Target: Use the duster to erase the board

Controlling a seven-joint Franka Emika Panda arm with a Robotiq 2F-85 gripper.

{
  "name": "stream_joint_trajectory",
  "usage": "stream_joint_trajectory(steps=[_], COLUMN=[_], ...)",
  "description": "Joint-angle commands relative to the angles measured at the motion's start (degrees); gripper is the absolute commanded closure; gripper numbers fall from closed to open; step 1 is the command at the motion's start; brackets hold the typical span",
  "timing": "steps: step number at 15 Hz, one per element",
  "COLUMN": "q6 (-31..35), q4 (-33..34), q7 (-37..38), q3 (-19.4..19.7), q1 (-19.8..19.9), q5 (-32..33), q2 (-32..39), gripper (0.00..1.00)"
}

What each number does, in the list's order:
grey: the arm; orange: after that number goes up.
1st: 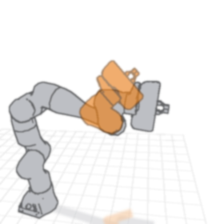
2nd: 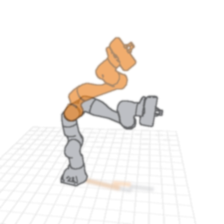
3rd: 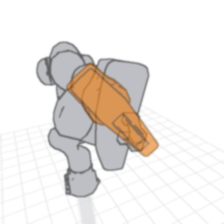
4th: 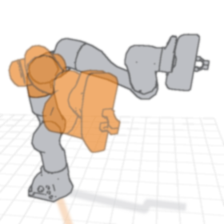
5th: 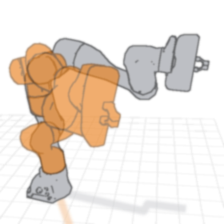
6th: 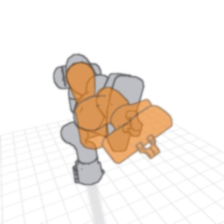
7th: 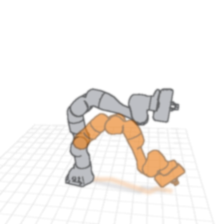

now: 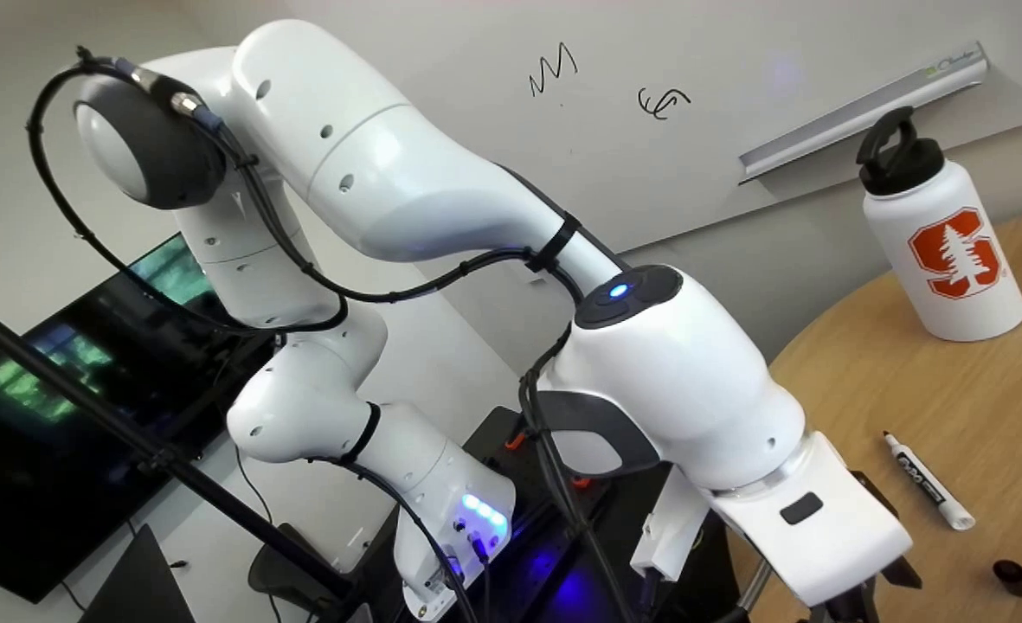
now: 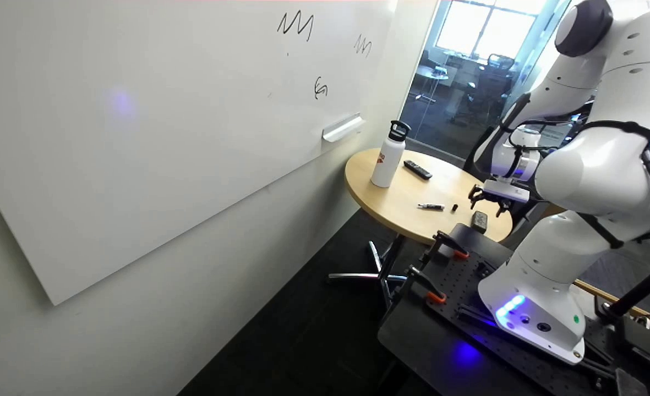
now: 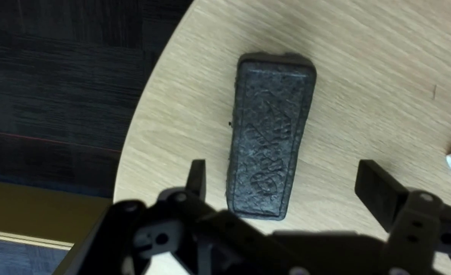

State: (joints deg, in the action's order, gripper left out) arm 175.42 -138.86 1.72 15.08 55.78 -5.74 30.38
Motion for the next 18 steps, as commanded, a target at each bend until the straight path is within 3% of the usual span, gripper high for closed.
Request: stream_joint_trajectory(steps=[1, 7, 18], q6=[0.1, 0.6, 0.3], q4=[2.0, 3.4, 6.3], q7=[-3.0, -2.9, -1.5], q3=[-4.2, -5.8, -4.9], q1=[5.6, 8.0, 5.8], q5=[-1.5, -1.0, -0.7], q2=[1.3, 3.4, 7.9], gripper=[0.00, 0.00, 0.00])
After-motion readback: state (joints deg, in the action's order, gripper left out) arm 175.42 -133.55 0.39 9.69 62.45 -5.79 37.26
